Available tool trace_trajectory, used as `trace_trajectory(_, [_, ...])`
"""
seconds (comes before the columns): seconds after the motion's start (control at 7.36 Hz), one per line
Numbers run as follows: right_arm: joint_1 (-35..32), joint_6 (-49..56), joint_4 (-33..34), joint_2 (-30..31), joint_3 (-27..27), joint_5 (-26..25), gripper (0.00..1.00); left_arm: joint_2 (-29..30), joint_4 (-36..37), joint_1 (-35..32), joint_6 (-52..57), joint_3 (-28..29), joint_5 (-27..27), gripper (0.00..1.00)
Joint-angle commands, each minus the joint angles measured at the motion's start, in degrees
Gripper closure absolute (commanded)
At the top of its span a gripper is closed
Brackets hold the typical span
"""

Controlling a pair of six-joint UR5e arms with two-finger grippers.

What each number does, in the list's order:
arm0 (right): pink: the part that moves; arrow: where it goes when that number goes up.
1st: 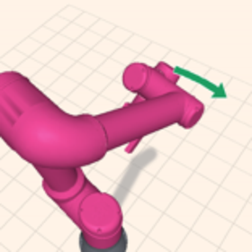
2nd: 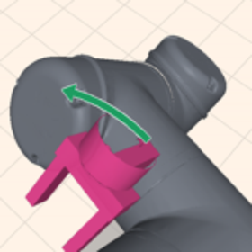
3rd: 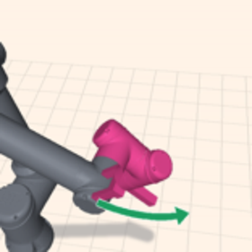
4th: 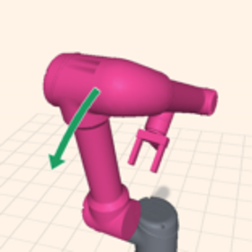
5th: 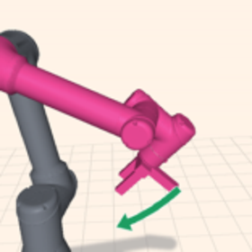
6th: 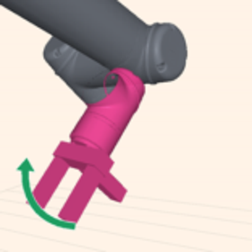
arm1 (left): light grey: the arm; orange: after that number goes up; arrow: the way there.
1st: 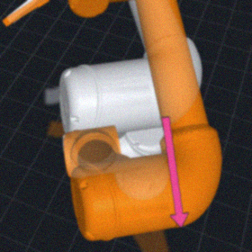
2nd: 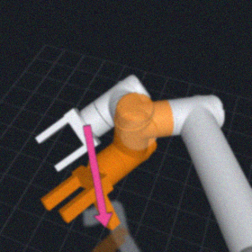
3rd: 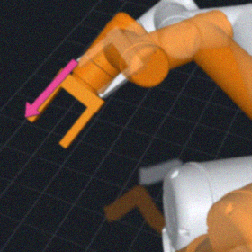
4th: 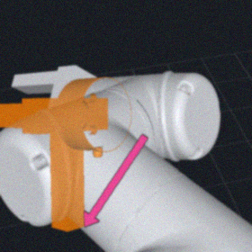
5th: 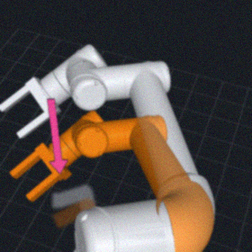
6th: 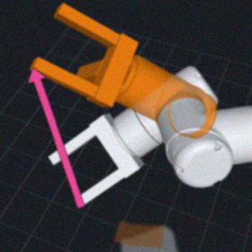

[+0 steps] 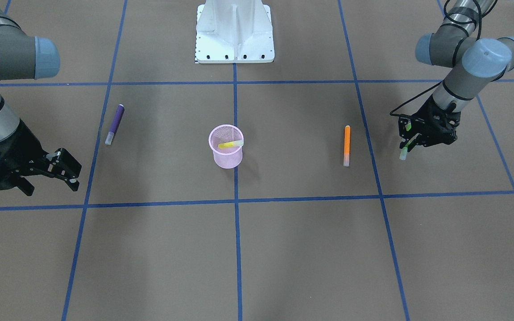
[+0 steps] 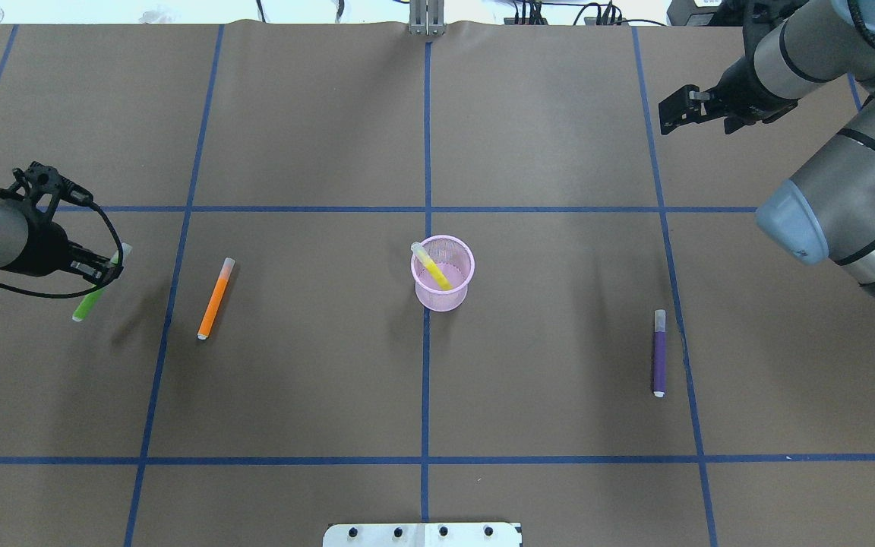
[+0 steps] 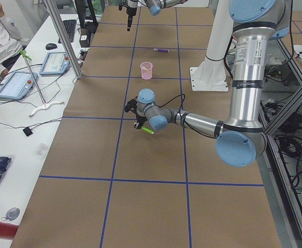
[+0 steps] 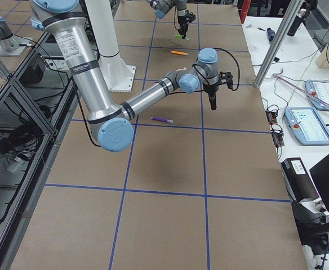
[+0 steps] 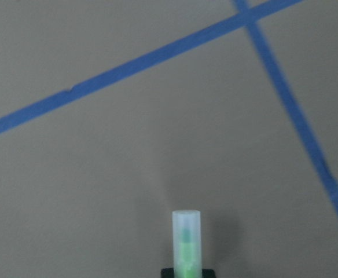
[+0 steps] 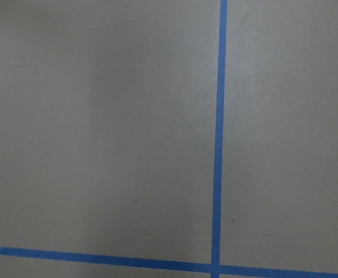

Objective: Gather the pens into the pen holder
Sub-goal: 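Lift the green marker with the left gripper toward the pink cup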

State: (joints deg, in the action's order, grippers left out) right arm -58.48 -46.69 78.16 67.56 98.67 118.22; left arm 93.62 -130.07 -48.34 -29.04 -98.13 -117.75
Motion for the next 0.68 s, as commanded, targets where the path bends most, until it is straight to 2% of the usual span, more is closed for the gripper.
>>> trace_trajectory(0.0, [0.0, -0.1, -0.2, 0.2, 0.0, -0.3, 0.0, 9.9, -6.3, 0.3, -0.6, -0.8, 0.1, 1.0])
trace_trajectory(0.14, [0.0, 0.0, -0.2, 0.3, -0.1, -0.4, 0.0, 11.9, -10.6, 1.1, -1.7, -0.7, 0.1, 1.0])
trace_trajectory(0.41, [0.1, 0.1, -0.3, 0.4, -0.2, -0.4, 0.0, 21.4, -22.1, 4.9, -2.2, 4.9, 1.4, 1.0])
trace_trajectory(0.54, [0.1, 0.1, -0.3, 0.4, -0.2, -0.4, 0.0, 25.9, -26.8, 8.7, -2.1, 7.7, 5.3, 1.0])
